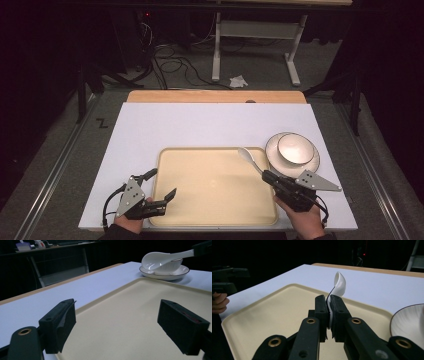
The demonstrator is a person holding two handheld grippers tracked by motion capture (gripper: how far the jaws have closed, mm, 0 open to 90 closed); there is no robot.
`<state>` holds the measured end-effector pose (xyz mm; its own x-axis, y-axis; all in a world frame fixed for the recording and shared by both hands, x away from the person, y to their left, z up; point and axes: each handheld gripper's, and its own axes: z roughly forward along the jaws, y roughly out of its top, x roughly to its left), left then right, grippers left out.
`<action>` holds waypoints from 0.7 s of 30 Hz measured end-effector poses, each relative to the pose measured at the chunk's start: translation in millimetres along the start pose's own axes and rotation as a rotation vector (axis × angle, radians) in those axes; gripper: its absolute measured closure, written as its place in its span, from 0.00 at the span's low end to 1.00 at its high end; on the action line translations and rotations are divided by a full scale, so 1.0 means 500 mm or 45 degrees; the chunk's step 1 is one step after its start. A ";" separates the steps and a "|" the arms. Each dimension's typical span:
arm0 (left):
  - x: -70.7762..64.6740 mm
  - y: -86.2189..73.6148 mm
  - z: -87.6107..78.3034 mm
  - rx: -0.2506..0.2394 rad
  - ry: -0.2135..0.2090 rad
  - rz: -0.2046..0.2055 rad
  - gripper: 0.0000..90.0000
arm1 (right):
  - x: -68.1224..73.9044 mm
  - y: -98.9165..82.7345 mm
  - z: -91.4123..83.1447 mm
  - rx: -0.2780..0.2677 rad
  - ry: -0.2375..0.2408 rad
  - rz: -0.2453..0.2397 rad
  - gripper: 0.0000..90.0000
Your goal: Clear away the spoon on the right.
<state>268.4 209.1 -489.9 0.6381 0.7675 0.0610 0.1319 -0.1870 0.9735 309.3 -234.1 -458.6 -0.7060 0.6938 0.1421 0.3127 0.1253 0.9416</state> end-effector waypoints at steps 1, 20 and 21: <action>0.000 0.000 0.000 0.000 0.000 0.000 0.18 | 0.003 -0.001 0.003 0.005 0.010 -0.008 0.97; -0.001 0.000 0.001 0.006 -0.003 0.001 0.18 | 0.012 -0.031 0.050 0.144 0.087 -0.027 0.96; -0.001 0.000 0.001 0.006 -0.003 0.001 0.18 | 0.012 -0.032 0.051 0.147 0.087 -0.025 0.96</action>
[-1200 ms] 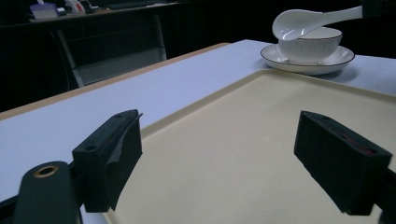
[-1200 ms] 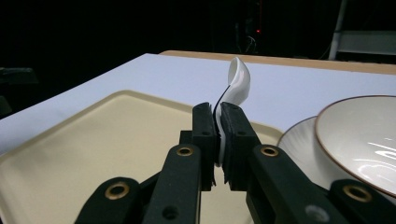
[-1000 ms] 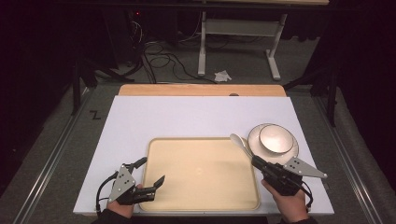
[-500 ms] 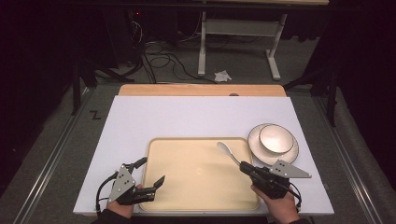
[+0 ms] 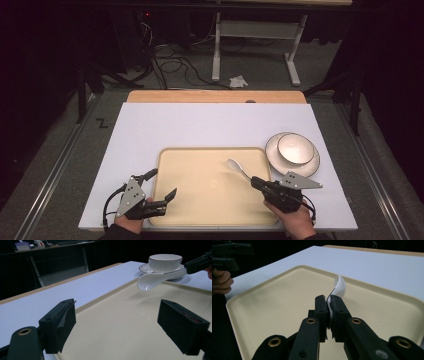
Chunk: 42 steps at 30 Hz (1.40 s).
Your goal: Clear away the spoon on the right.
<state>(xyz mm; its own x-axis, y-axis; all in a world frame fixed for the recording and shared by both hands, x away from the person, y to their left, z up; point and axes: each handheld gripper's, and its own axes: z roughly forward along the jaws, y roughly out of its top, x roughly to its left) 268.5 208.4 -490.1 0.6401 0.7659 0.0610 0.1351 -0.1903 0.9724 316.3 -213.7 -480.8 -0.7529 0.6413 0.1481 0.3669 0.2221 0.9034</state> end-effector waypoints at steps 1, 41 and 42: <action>0.000 0.000 0.000 0.000 -0.002 0.001 0.18 | 0.000 -0.001 0.001 0.004 0.001 0.003 0.96; -0.001 -0.001 0.001 0.007 -0.017 -0.006 0.18 | -0.012 -0.019 0.014 0.075 -0.031 0.024 0.84; -0.001 -0.001 0.001 0.007 -0.017 -0.006 0.18 | -0.012 -0.019 0.013 0.073 -0.032 0.025 0.84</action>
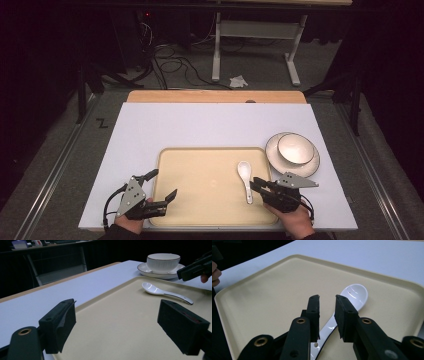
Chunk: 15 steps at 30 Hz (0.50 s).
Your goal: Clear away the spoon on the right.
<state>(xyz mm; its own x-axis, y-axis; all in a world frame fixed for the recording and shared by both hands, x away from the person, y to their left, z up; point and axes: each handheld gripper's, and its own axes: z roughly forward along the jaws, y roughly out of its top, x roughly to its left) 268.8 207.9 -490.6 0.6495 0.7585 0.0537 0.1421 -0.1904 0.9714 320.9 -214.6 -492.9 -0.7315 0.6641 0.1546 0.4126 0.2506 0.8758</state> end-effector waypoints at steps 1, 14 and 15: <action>0.000 0.000 0.000 0.000 0.000 0.000 0.18 | 0.000 0.000 0.000 0.000 -0.001 0.002 0.84; 0.000 -0.001 0.003 0.006 0.002 -0.001 0.18 | 0.009 0.022 0.023 0.027 -0.063 -0.039 0.90; 0.000 -0.001 0.002 0.006 0.001 -0.001 0.18 | 0.011 0.029 0.030 0.038 -0.083 -0.055 0.94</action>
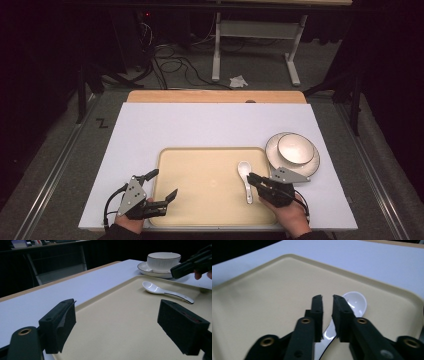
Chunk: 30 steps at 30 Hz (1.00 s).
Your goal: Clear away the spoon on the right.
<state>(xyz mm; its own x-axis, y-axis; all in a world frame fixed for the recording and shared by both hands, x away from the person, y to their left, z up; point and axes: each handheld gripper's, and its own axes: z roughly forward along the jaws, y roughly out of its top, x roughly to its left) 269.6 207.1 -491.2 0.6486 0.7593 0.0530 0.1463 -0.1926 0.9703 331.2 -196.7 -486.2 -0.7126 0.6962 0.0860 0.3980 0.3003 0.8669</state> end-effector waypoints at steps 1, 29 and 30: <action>0.000 0.000 -0.001 0.001 -0.001 0.002 0.18 | 0.002 0.011 0.012 0.024 -0.023 -0.023 1.00; 0.000 0.001 -0.006 -0.008 -0.008 0.001 0.18 | -0.003 0.068 0.105 0.210 -0.062 -0.083 0.96; 0.000 0.001 -0.006 -0.008 -0.008 0.000 0.18 | -0.003 0.067 0.099 0.199 -0.055 -0.086 0.93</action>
<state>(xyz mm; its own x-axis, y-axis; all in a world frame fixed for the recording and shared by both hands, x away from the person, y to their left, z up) 267.5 208.7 -490.3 0.6533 0.7554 0.0516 0.1414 -0.1886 0.9718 374.1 -155.5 -481.8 -0.7167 0.6974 0.0060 0.4372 0.4426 0.7829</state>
